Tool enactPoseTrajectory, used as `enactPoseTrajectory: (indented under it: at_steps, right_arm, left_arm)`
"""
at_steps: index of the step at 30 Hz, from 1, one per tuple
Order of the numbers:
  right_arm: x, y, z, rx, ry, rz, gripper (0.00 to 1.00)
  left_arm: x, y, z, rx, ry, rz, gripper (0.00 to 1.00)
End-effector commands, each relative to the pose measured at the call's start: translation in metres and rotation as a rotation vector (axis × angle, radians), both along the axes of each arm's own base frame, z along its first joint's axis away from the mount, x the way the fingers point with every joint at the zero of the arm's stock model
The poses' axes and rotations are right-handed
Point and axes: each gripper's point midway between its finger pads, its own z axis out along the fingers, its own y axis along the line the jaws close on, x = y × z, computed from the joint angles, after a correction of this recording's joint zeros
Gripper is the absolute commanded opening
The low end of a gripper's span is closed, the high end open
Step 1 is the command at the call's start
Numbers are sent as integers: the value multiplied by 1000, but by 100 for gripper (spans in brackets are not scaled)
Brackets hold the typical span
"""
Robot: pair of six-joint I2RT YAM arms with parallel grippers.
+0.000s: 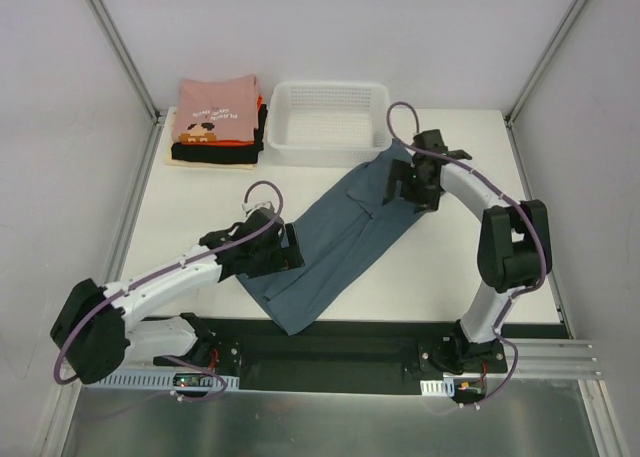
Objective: Fold and stack the t-shirts
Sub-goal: Fold the tshirt
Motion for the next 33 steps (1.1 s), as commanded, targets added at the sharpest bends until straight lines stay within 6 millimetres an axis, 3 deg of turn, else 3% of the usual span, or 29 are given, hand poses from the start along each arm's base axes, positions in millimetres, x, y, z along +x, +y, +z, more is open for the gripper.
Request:
enactPoseTrajectory:
  at_steps: [1, 8, 12, 16, 21, 22, 23, 26, 27, 30, 33]
  right_arm:
    - [1, 45, -4, 100, 1, 73, 97]
    - [11, 32, -46, 55, 123, 33, 97]
    - [24, 22, -52, 96, 146, -14, 97]
    - [44, -10, -50, 77, 143, -62, 97]
    - [62, -44, -56, 75, 198, -112, 97]
    - [76, -54, -47, 84, 167, -134, 97]
    - [75, -60, -52, 86, 197, -140, 97]
    - [94, -84, -47, 87, 165, -170, 97]
    - [98, -97, -46, 90, 159, -192, 97]
    - [107, -118, -56, 118, 175, -228, 97]
    - [118, -128, -57, 155, 159, -236, 97]
  left_arm:
    - [0, -7, -12, 41, 64, -62, 99]
    - [-23, -36, -40, -13, 218, -147, 99]
    - [-33, -58, -42, -21, 229, -219, 99]
    - [-46, -83, -48, -30, 276, -292, 99]
    - [-49, -131, -32, -88, 265, -410, 99]
    - [-49, -138, -37, -83, 279, -422, 99]
    - [-48, -152, -27, -120, 276, -449, 99]
    - [-48, -182, -20, -163, 285, -507, 99]
    - [-51, -190, -27, -158, 302, -526, 99]
    - [-48, -222, -14, -215, 303, -574, 99]
    - [-50, -236, -13, -240, 329, -602, 99]
